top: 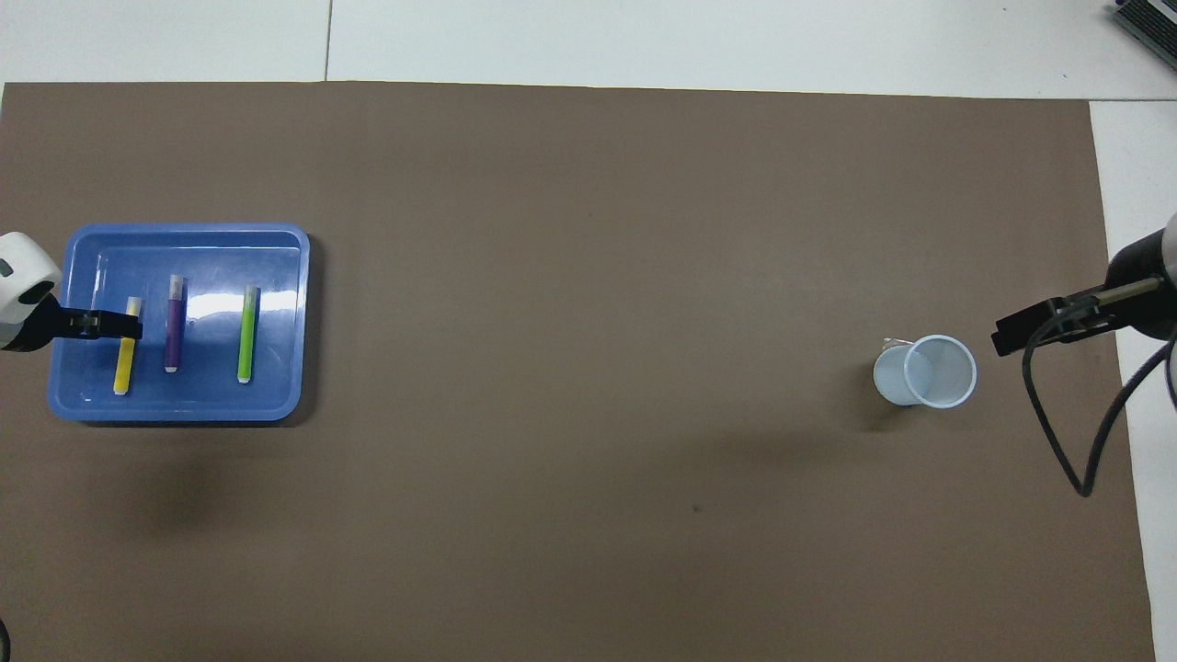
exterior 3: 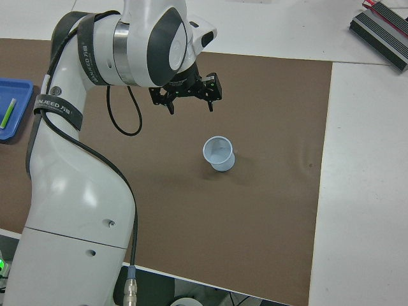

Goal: Right arm passes pens to left for tray arrangement

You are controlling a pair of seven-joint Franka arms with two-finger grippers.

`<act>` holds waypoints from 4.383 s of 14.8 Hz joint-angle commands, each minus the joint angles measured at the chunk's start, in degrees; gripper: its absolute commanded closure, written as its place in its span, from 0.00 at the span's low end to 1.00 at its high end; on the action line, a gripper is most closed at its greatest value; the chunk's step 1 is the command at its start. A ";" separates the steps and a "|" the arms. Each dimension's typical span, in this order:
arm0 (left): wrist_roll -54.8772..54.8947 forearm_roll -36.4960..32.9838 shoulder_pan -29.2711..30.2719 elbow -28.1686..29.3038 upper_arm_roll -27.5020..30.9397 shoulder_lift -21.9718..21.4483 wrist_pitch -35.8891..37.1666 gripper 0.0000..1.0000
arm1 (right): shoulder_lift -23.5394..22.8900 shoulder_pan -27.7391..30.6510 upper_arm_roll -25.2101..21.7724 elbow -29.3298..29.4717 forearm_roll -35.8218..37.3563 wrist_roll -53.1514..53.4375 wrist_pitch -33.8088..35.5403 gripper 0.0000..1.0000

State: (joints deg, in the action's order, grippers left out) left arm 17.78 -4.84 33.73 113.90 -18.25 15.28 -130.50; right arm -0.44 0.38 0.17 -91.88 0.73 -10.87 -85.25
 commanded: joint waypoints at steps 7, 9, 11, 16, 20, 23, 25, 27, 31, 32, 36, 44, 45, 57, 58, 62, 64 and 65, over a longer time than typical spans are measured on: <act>-5.45 -1.13 -4.11 -7.80 0.14 -6.49 17.37 0.00 | 0.71 0.41 0.27 -0.41 0.24 -0.29 -0.26 0.00; -8.36 -1.13 -6.13 -10.97 0.06 -6.67 21.76 0.00 | 0.71 0.50 0.27 -0.41 0.24 -0.29 -0.26 0.00; -11.87 -1.13 -8.14 -14.83 0.05 -6.85 26.85 0.00 | 0.71 0.41 0.27 -0.41 0.24 -0.29 -0.26 0.00; -19.53 -0.61 -13.34 -21.18 -0.03 -9.30 36.28 0.00 | 0.71 0.41 0.27 -0.41 0.24 -0.29 -0.26 0.00; -19.63 -0.43 -14.13 -21.18 0.05 -12.64 39.17 0.00 | 0.71 0.41 0.27 -0.41 0.32 -0.29 -0.26 0.00; -19.63 -0.26 -14.75 -21.18 0.32 -14.93 41.81 0.00 | 0.71 0.41 0.27 -0.41 0.24 -0.29 -0.26 0.00; -19.63 -0.08 -18.42 -21.35 3.72 -15.37 43.57 0.00 | 0.71 0.41 0.27 -0.41 0.24 -0.29 -0.26 0.00; -19.36 0.01 -27.88 -21.96 13.80 -15.63 44.89 0.00 | 0.71 0.50 0.27 -0.41 0.32 -0.29 -0.26 0.00; -19.27 2.21 -35.30 -24.16 22.01 -16.16 46.82 0.00 | 0.71 0.41 0.27 -0.41 0.32 -0.29 -0.26 0.00; -19.27 2.21 -36.79 -24.77 23.33 -16.16 47.35 0.00 | 0.71 0.41 0.27 -0.41 0.24 -0.38 -0.26 0.00; -19.54 3.79 -36.54 -24.43 21.86 -17.30 46.04 0.00 | 0.71 0.41 0.27 -0.41 0.24 -0.38 -0.26 0.00; -19.54 7.48 -35.67 -19.17 18.61 -19.50 41.04 0.00 | 0.71 0.50 0.27 -0.41 0.24 -0.29 -0.26 0.00; -19.54 7.48 -35.49 -18.02 17.56 -20.20 40.51 0.00 | 0.71 0.41 0.27 -0.41 0.32 -0.38 -0.26 0.00; -19.54 6.78 -36.28 -20.03 18.07 -19.41 42.96 0.00 | 0.71 0.41 0.27 -0.41 0.32 -0.29 -0.26 0.00; -19.45 6.78 -36.28 -19.95 18.16 -19.42 43.22 0.00 | 0.71 0.50 0.27 -0.41 0.24 -0.38 -0.26 0.00; -19.45 6.78 -36.19 -20.30 18.60 -19.42 43.75 0.00 | 0.71 0.41 0.27 -0.41 0.24 -0.38 -0.26 0.00; -19.36 6.86 -36.11 -20.21 18.60 -19.42 43.75 0.00 | 0.71 0.41 0.27 -0.41 0.24 -0.29 -0.26 0.00; -19.45 6.78 -36.11 -20.21 18.60 -19.42 43.75 0.00 | 0.71 0.41 0.27 -0.41 0.32 -0.29 -0.26 0.00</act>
State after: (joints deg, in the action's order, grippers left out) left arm -1.37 1.99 -1.93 93.38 -0.14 -3.54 -87.65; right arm -0.44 0.38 0.17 -91.88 0.73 -10.87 -85.25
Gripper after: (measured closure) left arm 0.000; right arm 0.000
